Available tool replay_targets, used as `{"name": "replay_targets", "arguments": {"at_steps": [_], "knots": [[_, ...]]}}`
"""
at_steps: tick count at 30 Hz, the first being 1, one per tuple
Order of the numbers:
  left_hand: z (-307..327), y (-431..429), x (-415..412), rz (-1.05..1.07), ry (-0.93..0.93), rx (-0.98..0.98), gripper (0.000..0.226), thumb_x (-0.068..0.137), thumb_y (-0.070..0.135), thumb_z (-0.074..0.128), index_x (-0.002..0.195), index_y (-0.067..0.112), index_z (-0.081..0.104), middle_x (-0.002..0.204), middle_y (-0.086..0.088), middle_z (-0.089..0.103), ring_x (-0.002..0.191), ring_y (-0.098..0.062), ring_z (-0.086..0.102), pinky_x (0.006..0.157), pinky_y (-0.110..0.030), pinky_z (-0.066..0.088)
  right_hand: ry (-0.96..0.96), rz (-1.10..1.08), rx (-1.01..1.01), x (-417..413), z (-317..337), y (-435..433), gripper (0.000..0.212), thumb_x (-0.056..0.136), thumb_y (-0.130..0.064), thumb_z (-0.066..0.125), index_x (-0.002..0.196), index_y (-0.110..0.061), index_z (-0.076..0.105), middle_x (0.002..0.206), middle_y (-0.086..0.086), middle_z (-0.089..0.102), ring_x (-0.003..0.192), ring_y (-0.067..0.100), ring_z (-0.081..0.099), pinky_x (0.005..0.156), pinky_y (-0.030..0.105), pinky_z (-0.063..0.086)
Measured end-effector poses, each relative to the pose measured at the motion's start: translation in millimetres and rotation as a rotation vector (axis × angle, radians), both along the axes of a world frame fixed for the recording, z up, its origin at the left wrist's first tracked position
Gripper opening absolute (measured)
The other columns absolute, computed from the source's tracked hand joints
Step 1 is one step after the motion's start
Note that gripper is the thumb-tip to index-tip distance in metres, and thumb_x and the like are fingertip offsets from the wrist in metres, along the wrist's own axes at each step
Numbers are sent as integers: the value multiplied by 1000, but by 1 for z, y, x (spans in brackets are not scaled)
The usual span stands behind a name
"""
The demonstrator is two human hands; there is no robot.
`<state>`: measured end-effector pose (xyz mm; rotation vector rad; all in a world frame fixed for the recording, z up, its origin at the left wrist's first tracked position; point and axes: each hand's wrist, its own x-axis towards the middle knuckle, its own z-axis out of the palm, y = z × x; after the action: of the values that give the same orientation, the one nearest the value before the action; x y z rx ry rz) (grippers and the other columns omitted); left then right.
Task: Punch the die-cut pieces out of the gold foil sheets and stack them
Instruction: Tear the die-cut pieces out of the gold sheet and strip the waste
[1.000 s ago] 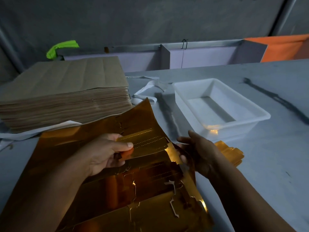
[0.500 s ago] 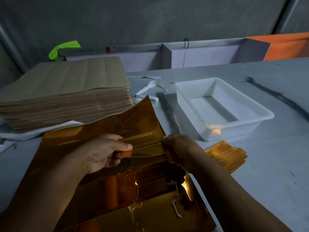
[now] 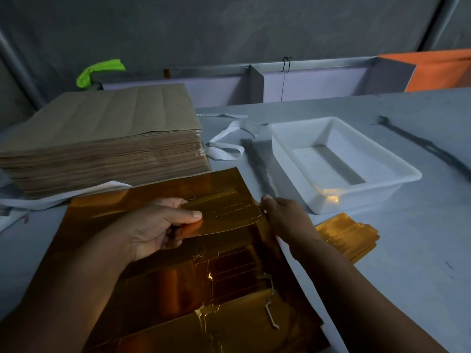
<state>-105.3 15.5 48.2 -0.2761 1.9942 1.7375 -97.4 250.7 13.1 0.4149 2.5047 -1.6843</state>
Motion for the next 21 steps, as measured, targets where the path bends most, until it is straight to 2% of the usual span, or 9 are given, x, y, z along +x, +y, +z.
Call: {"name": "replay_targets", "arguments": {"at_steps": [2, 4, 7, 9, 11, 13, 15, 17, 21], "knots": [[1, 6, 3, -6, 28, 7, 43, 59, 20, 77, 97, 22, 55, 116, -22, 62, 82, -21, 58, 44, -19, 47, 125, -33, 149, 3, 5, 2, 39, 104, -44, 39, 87, -17, 61, 89, 5, 66, 76, 10, 57, 66, 29, 42], [2, 12, 6, -8, 54, 11, 38, 60, 22, 77, 92, 28, 56, 114, -21, 61, 79, -20, 58, 45, -20, 48, 218, -62, 183, 9, 9, 5, 45, 102, -50, 39, 95, -13, 62, 91, 4, 66, 79, 11, 58, 69, 30, 44], [3, 24, 10, -14, 79, 26, 38, 61, 23, 76, 95, 24, 59, 103, -17, 62, 73, -17, 59, 44, -19, 48, 147, 0, -81, 21, 15, 14, 38, 97, -53, 49, 102, -18, 64, 93, 2, 69, 82, 16, 65, 68, 32, 49], [4, 35, 14, -54, 91, 20, 42, 64, 25, 76, 103, 15, 63, 93, -13, 61, 67, -14, 58, 44, -19, 47, 53, 59, -253, 28, 16, 20, 22, 96, -40, 59, 105, -20, 63, 96, 6, 70, 76, 17, 67, 61, 29, 49], [2, 45, 17, -85, 103, 10, 36, 73, 24, 74, 105, 11, 65, 88, -11, 60, 63, -12, 57, 45, -20, 47, 33, 51, -332, 34, 15, 27, 10, 97, -19, 60, 106, -17, 62, 91, 10, 69, 66, 15, 65, 55, 24, 49], [0, 54, 20, -126, 109, 2, 25, 83, 19, 70, 106, 11, 66, 87, -9, 60, 60, -10, 59, 47, -21, 49, 35, -4, -385, 40, 12, 37, 11, 97, -7, 57, 104, -14, 62, 74, 9, 66, 55, 13, 61, 49, 23, 47], [-3, 61, 24, -179, 112, -2, 23, 86, 18, 69, 108, 14, 67, 85, -8, 65, 61, -10, 63, 51, -22, 52, 29, -71, -421, 46, 10, 52, 13, 97, -4, 55, 104, -12, 64, 65, 9, 62, 51, 16, 57, 51, 29, 45], [-6, 63, 26, -210, 127, -18, 25, 86, 17, 69, 111, 17, 66, 81, -6, 69, 65, -12, 66, 55, -24, 54, 17, -152, -419, 51, 8, 72, 16, 97, -2, 54, 104, -10, 65, 67, 10, 60, 51, 16, 56, 50, 29, 46], [-11, 56, 26, -185, 141, -80, 23, 87, 16, 68, 110, 17, 68, 84, -6, 71, 69, -14, 67, 60, -25, 55, -1, -301, -268, 57, 4, 118, 21, 92, 3, 52, 99, -10, 67, 70, 11, 57, 54, 16, 52, 48, 26, 41]]}}
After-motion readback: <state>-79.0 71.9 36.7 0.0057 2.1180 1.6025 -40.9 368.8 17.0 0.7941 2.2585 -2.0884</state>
